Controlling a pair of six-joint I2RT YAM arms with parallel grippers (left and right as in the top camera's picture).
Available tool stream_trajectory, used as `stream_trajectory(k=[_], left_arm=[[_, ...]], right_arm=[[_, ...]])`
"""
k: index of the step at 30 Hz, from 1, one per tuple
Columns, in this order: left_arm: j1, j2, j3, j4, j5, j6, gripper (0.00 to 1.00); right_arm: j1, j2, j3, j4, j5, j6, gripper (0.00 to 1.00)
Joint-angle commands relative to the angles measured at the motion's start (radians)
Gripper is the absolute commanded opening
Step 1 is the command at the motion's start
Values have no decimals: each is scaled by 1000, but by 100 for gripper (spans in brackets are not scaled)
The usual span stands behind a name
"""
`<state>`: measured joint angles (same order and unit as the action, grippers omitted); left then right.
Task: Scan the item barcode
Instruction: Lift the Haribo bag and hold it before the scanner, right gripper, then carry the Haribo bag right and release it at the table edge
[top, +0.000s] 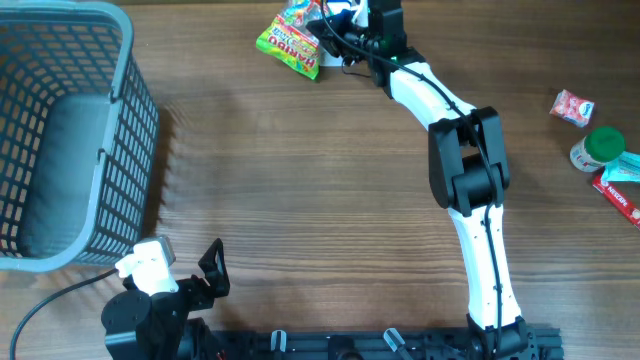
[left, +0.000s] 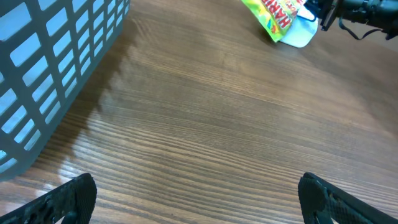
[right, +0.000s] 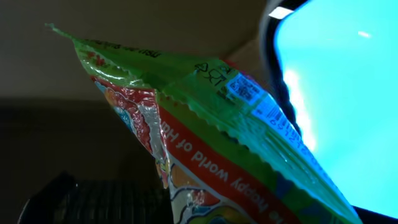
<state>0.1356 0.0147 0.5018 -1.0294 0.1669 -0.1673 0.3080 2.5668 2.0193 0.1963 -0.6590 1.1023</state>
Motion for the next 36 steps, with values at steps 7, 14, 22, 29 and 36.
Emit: stream_trajectory(k=[7,14,22,29,36], left_arm=[[-7,-9,-1,3,15,-9,100],[-7,-9,-1,3,15,-9,100],[-7,-9,-1,3,15,-9,100],[-7,-9,-1,3,15,-9,100],[-7,-9,-1,3,15,-9,100]], right_arm=[[-32,-288,19,-278,-141,-159,5],[-168,-528,19,-956,297,-420,5],[-457,-526,-108,-1286,501,-842,4],[-689,-526,-375,-1076,666,-866,4],[-774,-534,-334,-1074,607,-846,68]])
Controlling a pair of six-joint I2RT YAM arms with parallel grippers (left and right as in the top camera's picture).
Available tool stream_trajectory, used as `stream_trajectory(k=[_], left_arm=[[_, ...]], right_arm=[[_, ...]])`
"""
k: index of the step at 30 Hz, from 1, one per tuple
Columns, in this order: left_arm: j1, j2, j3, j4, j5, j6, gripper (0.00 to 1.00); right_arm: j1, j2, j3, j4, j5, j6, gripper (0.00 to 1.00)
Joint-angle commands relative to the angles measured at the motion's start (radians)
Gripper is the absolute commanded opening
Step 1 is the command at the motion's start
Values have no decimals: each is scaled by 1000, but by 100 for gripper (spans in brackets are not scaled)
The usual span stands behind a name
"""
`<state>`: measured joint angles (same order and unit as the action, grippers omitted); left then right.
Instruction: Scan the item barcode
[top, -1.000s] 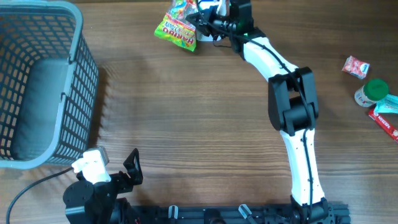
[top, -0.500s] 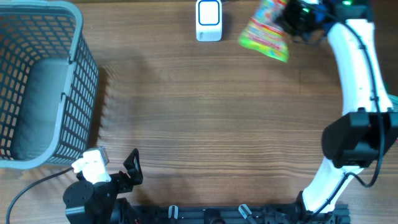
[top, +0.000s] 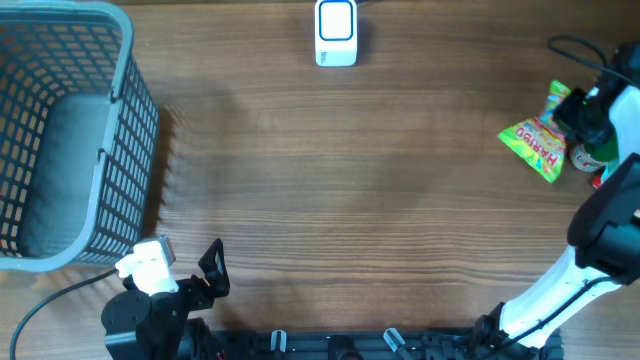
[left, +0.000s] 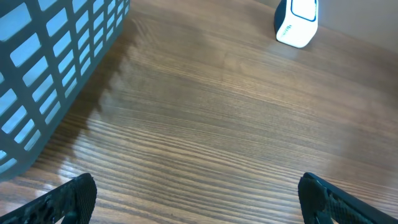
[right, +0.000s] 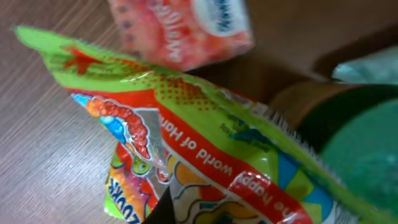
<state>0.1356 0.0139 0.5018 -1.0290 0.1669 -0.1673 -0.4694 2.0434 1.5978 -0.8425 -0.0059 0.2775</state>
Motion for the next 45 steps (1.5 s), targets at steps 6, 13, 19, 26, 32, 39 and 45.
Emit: stream_trajectory(k=[6,13,19,26,32,39,45], left_arm=[[-7,-8,-1,3,15,-9,100],[-7,-8,-1,3,15,-9,100],[-7,-8,-1,3,15,-9,100],[-7,-8,-1,3,15,-9,100],[-7,-8,-1,3,15,-9,100],[-7,-8,-1,3,15,-9,100],[-7,-8,-1,3,15,-9,100]], right_arm=[[82,-53,545,-356,-77,-12,100],[239,-283,697,-483,-239,-40,99],[354,-568,697,-505,-199,-39,100],[354,-731,697,-507,-188,-50,100],[356,-818,661,-504,-156,-96,100],[355,-1159,230,-63,-290,-226,100],[404,-1508,-302,293,-310,-226,100]])
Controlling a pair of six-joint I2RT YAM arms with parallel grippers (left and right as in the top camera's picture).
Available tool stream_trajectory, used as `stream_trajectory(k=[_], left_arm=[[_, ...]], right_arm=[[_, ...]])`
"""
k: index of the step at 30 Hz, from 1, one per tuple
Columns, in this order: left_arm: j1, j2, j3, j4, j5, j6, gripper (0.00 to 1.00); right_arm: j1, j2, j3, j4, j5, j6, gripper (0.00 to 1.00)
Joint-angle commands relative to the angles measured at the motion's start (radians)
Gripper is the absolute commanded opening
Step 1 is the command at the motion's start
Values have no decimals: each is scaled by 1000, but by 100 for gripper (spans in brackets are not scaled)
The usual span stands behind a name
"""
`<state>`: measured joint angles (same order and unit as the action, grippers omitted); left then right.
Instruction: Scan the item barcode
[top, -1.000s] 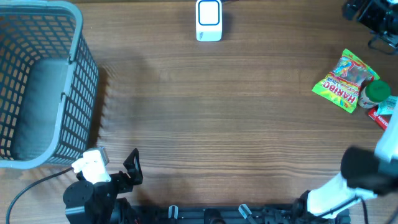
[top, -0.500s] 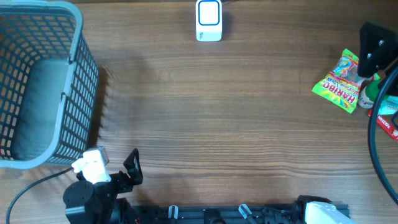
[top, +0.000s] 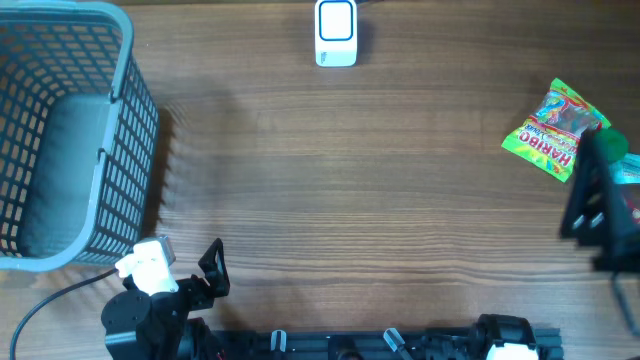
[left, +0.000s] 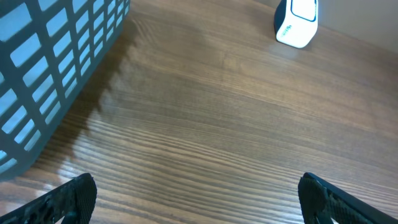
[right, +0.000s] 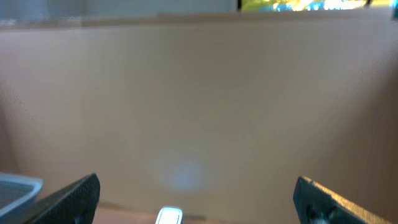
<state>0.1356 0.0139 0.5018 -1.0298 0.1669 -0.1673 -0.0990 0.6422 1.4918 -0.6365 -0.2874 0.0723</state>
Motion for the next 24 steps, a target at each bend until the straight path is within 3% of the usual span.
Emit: stream_trajectory(k=[1,6,11,17,24], left_arm=[[-7,-8,-1,4,15,-9,100],[-7,-8,-1,4,15,-9,100],[-7,-8,-1,4,15,-9,100],[-7,-8,-1,4,15,-9,100],[-7,-8,-1,4,15,-9,100]], right_arm=[[50,-162,-288,149,-29,-21,100],[103,-412,-757,489,-29,33,100],[109,-550,-1079,694,-10,39,100],[109,-639,-1323,812,83,32,100],[109,-639,-1478,864,225,92,100]])
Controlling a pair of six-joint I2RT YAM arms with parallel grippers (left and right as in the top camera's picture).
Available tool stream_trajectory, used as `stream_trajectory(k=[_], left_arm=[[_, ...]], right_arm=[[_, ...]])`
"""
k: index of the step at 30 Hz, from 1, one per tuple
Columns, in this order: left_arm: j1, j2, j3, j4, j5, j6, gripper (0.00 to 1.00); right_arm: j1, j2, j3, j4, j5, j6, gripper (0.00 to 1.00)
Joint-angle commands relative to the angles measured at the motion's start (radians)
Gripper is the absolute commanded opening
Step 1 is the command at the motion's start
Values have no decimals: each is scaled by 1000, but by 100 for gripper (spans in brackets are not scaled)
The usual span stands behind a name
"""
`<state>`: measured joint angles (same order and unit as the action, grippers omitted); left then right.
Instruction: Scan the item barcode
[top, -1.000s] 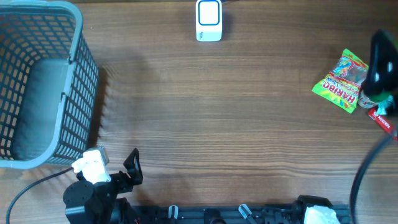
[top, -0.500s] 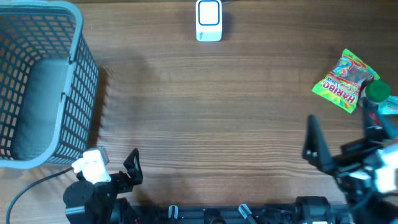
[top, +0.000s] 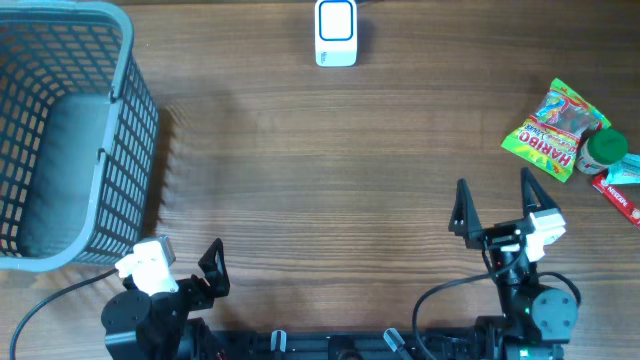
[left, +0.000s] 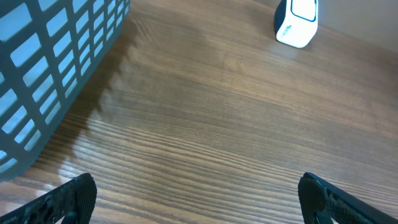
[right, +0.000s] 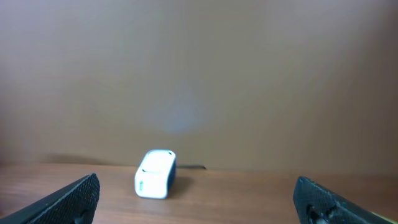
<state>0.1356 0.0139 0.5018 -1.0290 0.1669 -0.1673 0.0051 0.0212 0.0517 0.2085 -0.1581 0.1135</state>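
Observation:
The green and red candy bag (top: 556, 128) lies flat on the table at the right, with nothing holding it. At the far middle edge stands the white scanner (top: 335, 32), also visible as scanner (right: 155, 174) and scanner (left: 297, 25). My right gripper (top: 493, 200) sits at the front right, open and empty, facing the scanner; in its wrist view the right gripper (right: 198, 199) shows wide-apart fingertips. My left gripper (top: 180, 268) rests at the front left, and the left gripper (left: 198, 200) is open over bare wood.
A grey mesh basket (top: 130, 110) fills the far left, also seen as basket (left: 50, 74). A green-lidded jar (top: 605, 150) touches the bag's right side. Beside it at the table's right edge lies a red packet (top: 622, 198).
My right arm was at the right edge beside the bag; now it is folded at the front right, its open gripper facing the scanner. The bag and left arm have not moved.
First my right gripper held the candy bag at the scanner on the far edge. Then it held the bag at the right by the jar. Later the bag lay free on the table with the gripper open. Now the arm is back at the front.

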Motion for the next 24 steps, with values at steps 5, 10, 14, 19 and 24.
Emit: stream_trajectory(k=[5,10,14,19,24], left_arm=[[-7,-8,-1,3,15,-9,100],[-7,-8,-1,3,15,-9,100],[-7,-8,-1,3,15,-9,100],[-7,-8,-1,3,15,-9,100],[-7,-8,-1,3,15,-9,100]], right_arm=[[5,-18,-47,-103,109,25,100],[11,-18,-47,-208,108,16,100],[10,-16,-47,-207,109,18,100],[10,-14,-47,-207,109,18,100],[10,-14,-47,-207,109,18,100]])
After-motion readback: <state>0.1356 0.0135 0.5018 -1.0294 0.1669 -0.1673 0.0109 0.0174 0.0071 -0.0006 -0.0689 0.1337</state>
